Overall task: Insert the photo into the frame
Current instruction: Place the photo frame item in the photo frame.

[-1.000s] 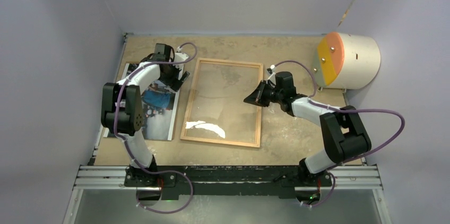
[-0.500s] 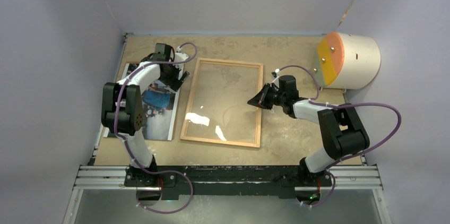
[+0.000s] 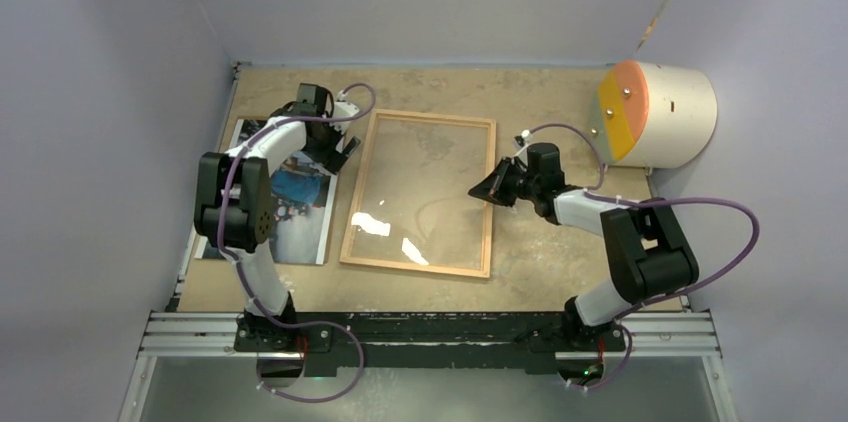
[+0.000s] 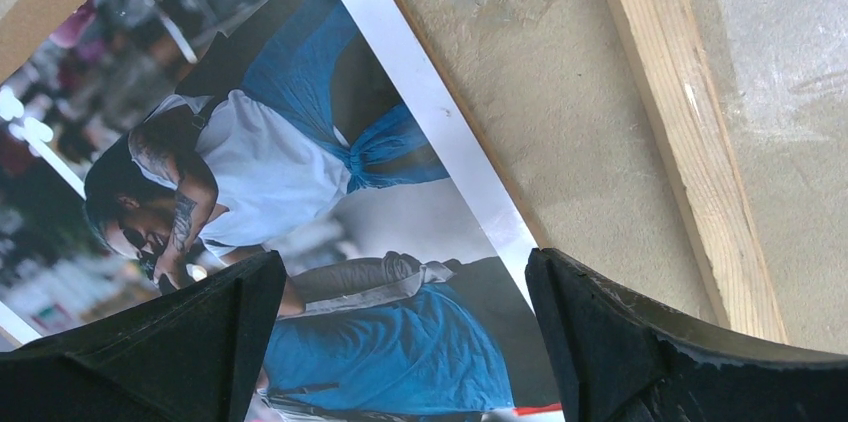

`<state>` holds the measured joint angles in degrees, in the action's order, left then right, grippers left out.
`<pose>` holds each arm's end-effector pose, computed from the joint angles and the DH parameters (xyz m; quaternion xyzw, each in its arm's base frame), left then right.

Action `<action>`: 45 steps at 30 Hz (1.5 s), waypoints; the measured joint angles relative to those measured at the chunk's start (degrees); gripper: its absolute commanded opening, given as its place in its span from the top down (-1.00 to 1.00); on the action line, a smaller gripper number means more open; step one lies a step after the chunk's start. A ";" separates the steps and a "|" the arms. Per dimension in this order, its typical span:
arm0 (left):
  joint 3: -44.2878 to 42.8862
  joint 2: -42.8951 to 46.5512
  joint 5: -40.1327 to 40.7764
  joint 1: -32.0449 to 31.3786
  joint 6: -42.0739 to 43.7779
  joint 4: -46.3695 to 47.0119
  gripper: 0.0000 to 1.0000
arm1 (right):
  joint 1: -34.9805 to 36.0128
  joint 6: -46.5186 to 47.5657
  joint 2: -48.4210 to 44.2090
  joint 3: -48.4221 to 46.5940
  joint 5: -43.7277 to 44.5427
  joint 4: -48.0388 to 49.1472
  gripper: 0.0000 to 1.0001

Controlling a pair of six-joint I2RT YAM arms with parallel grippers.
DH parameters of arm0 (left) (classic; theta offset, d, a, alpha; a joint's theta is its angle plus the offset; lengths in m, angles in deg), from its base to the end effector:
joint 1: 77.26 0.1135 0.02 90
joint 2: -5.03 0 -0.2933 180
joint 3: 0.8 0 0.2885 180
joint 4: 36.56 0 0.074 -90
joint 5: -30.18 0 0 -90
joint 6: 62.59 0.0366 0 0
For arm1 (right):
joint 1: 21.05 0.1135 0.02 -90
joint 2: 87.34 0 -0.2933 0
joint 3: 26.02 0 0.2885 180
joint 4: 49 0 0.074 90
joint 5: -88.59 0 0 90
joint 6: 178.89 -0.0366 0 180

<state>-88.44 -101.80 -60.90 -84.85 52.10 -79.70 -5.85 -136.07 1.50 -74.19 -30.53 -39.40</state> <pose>0.4249 -0.0573 0.2015 0.2721 0.9320 0.0265 0.2378 0.3077 0.1020 0.1640 0.1133 0.8442 0.4338 0.2939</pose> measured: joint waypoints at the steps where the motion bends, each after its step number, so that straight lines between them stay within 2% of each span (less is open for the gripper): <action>1: 0.00 -0.07 0.02 -0.04 -0.02 0.00 -1.00 | 0.00 0.04 -0.33 0.00 0.04 0.00 1.00; 32: 2.43 -2.25 2.80 -4.39 -0.04 4.98 -1.00 | -0.22 -0.50 -7.04 2.75 1.51 4.33 1.00; 38: 2.99 -2.16 2.89 -4.96 -0.02 6.16 -1.00 | -0.22 -3.87 -6.91 4.81 0.11 10.69 1.00; 45: 3.54 -1.90 1.99 -5.42 0.00 7.19 -0.99 | -0.04 -12.68 -4.72 7.69 -4.46 24.13 1.00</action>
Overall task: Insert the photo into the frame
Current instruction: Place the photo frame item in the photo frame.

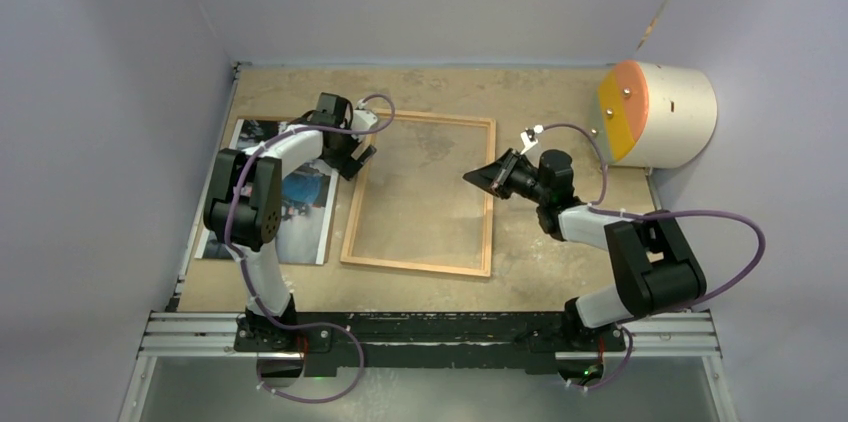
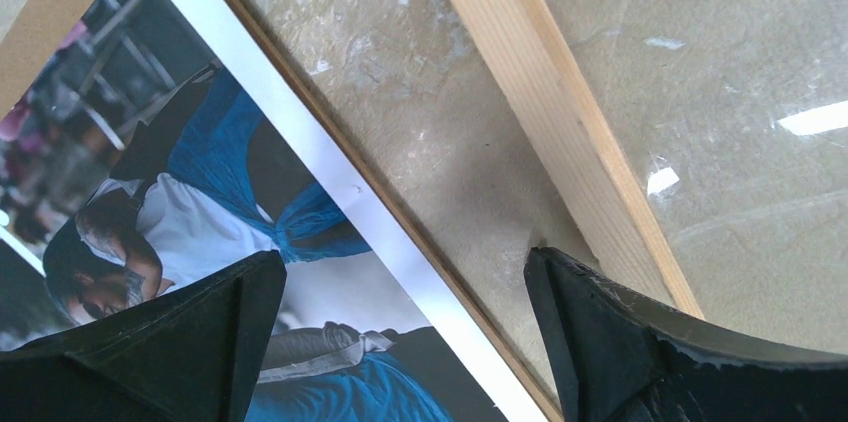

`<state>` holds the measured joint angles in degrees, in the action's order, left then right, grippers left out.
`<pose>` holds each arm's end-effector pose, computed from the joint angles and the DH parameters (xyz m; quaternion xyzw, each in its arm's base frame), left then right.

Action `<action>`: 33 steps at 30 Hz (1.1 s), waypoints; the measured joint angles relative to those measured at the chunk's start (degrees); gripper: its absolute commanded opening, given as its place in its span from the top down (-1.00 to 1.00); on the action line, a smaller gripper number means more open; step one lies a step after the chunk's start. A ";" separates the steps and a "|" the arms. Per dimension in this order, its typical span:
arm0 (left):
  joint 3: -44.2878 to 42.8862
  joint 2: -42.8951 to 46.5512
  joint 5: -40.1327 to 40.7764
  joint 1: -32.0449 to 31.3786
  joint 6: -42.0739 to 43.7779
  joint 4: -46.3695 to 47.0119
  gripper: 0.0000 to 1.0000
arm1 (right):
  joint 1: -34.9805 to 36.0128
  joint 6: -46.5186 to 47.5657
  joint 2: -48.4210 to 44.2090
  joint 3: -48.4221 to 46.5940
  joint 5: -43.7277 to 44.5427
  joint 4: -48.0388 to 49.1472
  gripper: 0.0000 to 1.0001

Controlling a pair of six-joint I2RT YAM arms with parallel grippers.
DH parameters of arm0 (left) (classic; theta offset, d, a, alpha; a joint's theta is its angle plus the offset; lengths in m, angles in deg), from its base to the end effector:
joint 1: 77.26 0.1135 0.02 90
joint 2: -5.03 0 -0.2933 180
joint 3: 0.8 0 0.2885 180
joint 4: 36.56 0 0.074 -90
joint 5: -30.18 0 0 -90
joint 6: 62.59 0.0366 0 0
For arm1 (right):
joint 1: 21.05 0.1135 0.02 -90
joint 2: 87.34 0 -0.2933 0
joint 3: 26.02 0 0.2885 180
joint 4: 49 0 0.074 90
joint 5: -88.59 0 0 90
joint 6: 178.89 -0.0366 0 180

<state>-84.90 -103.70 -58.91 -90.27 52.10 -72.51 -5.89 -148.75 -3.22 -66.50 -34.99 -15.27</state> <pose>0.4198 -0.0964 0.1747 0.3106 0.9160 0.0335 0.2518 0.2859 0.0984 0.1882 0.1068 0.7485 0.5505 0.3540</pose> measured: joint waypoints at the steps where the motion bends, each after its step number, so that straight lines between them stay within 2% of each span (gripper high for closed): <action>1: 0.00 0.02 -0.44 0.00 0.00 0.02 -0.99 | 0.22 -1.20 0.26 0.00 -0.46 1.51 1.00; 12: 0.31 0.20 -3.69 0.02 0.48 -0.50 -0.88 | 1.99 -10.75 0.26 -0.07 -2.14 13.46 1.00; 19: 0.20 0.20 -8.24 1.70 0.42 -3.63 -0.88 | 4.33 -12.04 0.24 -1.57 -1.95 13.64 1.00; 33: 0.20 0.13 -12.07 3.37 -0.20 -4.90 -0.87 | 7.37 -13.53 0.24 -7.21 -0.39 12.33 1.00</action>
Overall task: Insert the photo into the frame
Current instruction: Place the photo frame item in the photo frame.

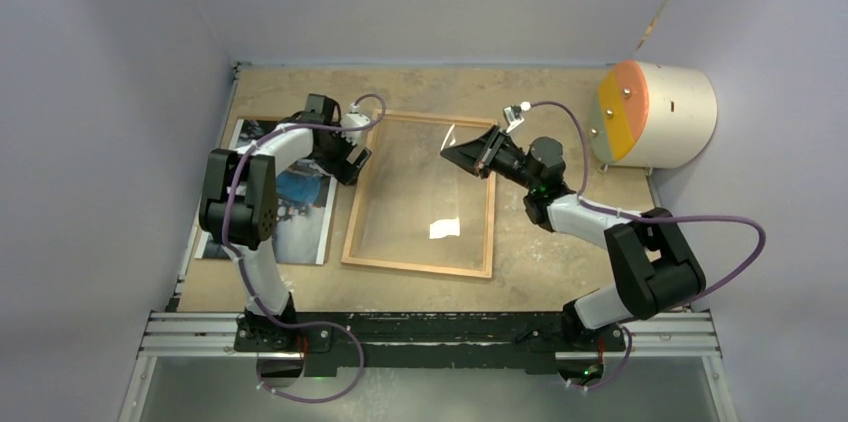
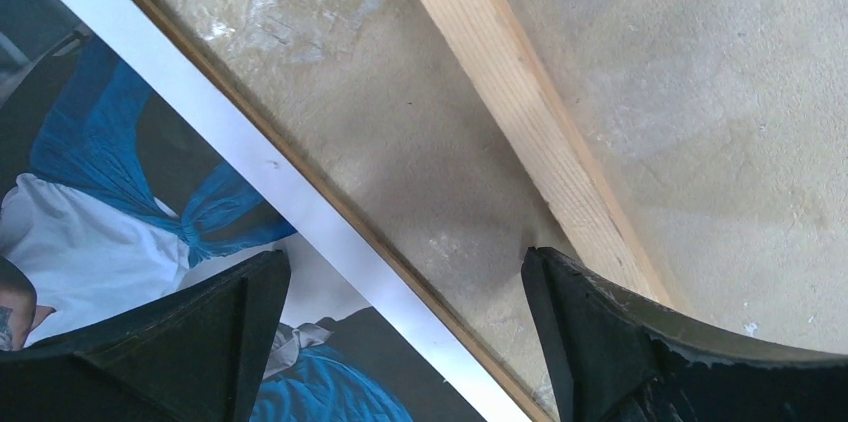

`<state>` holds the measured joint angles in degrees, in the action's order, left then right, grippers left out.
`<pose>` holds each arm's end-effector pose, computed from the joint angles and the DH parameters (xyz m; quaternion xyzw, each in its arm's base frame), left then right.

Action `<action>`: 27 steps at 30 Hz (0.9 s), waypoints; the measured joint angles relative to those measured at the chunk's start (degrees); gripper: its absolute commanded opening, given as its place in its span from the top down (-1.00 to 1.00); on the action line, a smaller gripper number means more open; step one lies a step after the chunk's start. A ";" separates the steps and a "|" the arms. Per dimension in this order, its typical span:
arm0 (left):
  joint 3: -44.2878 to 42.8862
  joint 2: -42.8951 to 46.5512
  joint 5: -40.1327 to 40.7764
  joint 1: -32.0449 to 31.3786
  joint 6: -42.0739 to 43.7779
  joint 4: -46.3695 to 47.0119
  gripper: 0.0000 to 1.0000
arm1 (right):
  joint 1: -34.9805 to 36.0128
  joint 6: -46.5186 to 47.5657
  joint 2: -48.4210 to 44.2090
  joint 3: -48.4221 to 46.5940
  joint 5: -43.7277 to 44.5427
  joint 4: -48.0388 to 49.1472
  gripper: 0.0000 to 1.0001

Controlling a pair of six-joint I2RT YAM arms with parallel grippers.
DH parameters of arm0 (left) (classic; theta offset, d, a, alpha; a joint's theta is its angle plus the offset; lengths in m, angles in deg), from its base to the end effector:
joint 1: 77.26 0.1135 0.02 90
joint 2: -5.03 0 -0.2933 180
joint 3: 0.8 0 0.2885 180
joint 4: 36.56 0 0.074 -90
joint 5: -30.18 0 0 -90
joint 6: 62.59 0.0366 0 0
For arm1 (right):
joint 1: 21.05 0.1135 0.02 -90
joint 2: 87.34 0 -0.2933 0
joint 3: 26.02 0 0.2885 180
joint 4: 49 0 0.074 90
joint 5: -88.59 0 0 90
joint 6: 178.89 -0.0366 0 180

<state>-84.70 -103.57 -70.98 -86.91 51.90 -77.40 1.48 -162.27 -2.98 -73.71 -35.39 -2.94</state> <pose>0.4140 -0.0776 0.1709 0.3052 0.9238 -0.0670 0.2213 0.2928 0.1436 0.2501 0.0643 0.6544 0.6682 0.3481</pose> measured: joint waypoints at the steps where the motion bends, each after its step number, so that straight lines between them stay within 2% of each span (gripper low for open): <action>1: -0.09 0.00 -0.76 0.44 -0.09 -0.02 -0.87 | 0.15 -0.02 0.00 -0.35 0.07 -0.22 1.00; 15: -0.20 0.00 -2.75 1.79 -0.96 0.07 -0.86 | 3.04 0.35 2.64 -5.62 0.81 -2.10 1.00; 27: -0.20 -0.11 -2.64 1.79 -0.98 0.22 -0.86 | 2.75 7.56 2.67 -5.62 -0.61 -7.87 1.00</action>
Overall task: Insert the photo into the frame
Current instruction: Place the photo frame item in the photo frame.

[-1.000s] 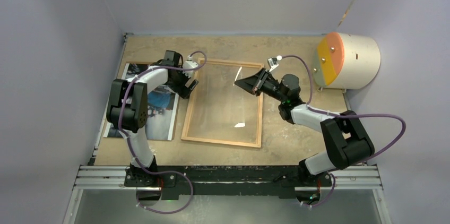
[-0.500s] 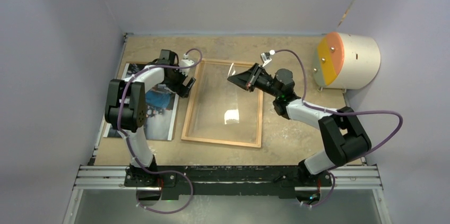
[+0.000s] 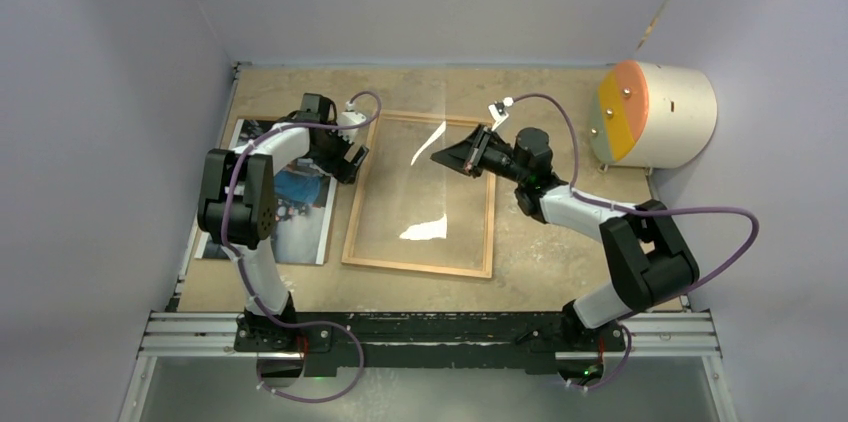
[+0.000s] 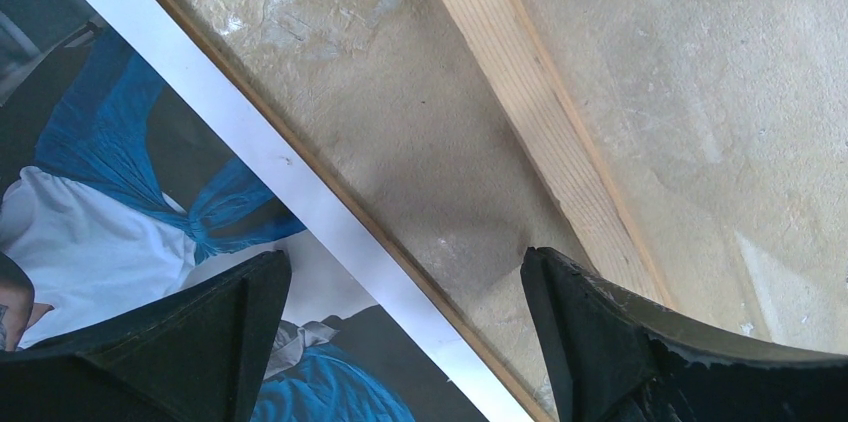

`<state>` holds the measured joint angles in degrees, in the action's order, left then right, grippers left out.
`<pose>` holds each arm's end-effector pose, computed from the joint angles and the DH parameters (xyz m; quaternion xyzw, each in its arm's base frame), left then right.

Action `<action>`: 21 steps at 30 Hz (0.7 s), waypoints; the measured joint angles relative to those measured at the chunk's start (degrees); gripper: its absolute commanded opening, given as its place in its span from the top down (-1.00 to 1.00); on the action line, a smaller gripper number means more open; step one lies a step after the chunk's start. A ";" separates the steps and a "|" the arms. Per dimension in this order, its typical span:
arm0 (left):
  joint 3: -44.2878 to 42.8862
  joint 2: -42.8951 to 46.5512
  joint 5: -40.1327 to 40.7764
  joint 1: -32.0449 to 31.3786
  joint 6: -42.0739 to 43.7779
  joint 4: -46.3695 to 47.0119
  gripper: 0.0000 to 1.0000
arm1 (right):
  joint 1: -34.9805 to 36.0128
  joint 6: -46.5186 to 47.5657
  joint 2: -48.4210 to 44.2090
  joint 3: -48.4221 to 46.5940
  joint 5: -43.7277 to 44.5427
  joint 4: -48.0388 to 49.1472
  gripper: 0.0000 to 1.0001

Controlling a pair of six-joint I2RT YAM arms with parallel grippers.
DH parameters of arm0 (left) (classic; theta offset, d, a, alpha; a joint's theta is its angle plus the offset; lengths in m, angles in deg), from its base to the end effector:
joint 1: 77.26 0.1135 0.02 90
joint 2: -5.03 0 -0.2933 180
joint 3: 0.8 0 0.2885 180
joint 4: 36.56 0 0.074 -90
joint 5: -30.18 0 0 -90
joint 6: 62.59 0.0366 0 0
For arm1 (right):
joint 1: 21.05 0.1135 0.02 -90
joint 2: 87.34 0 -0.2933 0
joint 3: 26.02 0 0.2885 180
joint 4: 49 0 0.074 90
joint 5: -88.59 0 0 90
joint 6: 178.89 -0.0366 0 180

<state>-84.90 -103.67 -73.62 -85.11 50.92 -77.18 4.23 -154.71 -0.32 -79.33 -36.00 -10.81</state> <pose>0.4171 -0.0663 0.1718 0.2869 0.9266 -0.0872 0.2270 0.3063 0.1676 0.2544 0.0198 0.6837 0.6418 0.3468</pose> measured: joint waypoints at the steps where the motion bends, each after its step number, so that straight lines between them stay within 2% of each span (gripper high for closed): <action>1: 0.00 0.00 0.02 0.00 0.00 0.02 -0.86 | -0.28 0.87 -0.02 0.00 -0.17 -0.76 1.00; 11: 0.00 -0.07 0.33 0.00 -0.07 0.57 -0.85 | -7.48 9.20 -2.91 1.90 -2.40 -11.80 1.00; 21: 0.00 -0.15 0.57 0.00 -0.46 1.18 -0.85 | -7.63 11.80 -2.56 4.94 -2.27 -13.68 0.96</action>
<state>-84.90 -103.83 -73.05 -85.11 50.46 -76.00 -3.40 -142.91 -2.87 -74.39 -38.27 -24.49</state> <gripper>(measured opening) 0.928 0.004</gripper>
